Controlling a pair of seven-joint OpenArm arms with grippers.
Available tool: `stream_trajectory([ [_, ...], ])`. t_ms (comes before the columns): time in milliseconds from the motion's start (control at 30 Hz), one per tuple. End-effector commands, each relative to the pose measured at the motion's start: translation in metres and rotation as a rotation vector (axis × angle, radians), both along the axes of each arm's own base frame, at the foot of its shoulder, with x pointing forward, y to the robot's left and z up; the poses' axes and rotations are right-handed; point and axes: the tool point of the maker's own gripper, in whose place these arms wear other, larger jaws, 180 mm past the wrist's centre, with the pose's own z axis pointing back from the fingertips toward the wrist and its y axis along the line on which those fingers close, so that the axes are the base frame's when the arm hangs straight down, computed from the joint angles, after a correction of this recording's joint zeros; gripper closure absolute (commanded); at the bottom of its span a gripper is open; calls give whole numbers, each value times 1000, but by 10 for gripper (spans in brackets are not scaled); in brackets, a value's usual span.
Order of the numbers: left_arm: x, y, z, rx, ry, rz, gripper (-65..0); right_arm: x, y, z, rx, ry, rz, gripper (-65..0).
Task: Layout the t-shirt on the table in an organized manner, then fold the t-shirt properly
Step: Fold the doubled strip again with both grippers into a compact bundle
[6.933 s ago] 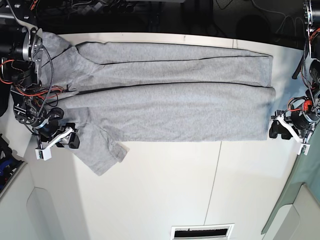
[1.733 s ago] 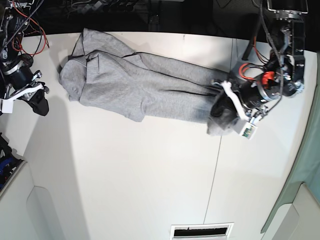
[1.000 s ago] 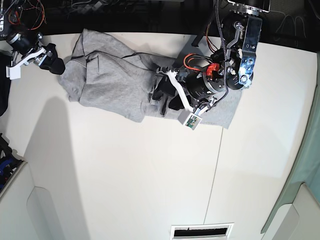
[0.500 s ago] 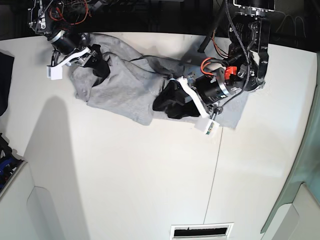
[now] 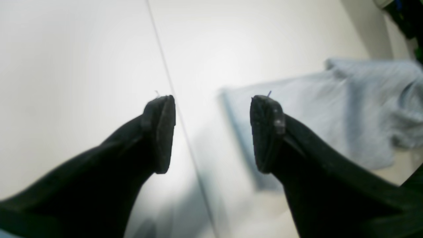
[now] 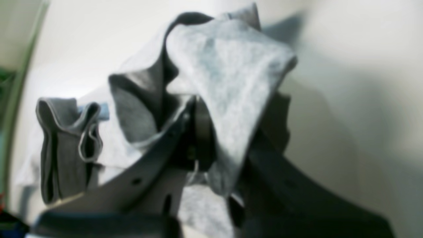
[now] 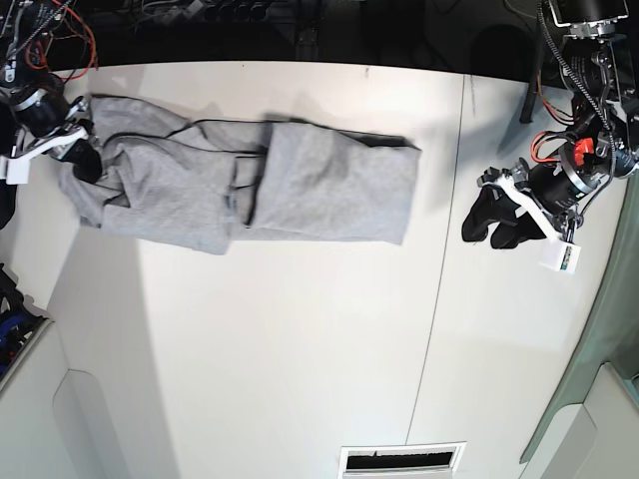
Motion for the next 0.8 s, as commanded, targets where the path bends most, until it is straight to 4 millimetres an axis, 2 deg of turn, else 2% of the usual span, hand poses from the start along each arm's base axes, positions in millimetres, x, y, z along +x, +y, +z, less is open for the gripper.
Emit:
stream_trajectory([
  [0, -1, 6, 6, 8, -20, 4, -379, 11, -14, 23, -21, -67, -6, 0],
  [100, -18, 5, -7, 4, 22, 5, -379, 19, -33, 52, -37, -127, 3, 0],
  [200, -28, -4, -15, -34, 32, 19, -379, 33, -28, 93, -59, -223, 57, 0],
  [367, -35, -31, -25, -119, 55, 38, -379, 43, 26, 157, -64, -372, 209, 0],
  [433, -35, -38, -25, -140, 55, 44, -379, 43, 55, 171, -76, -414, 267, 0],
  [467, -35, -38, -25, -142, 54, 45, -379, 41, 71, 173, -73, -422, 297, 0],
  [533, -35, -36, -25, -134, 54, 42, -379, 36, 104, 164, -43, -403, 349, 0],
  [700, -35, -28, -24, -114, 56, 35, -379, 2, 189, 105, 84, -235, 513, -8],
  [767, -35, -28, -23, -115, 54, 36, -379, -11, 220, 84, 102, -174, 601, -241],
])
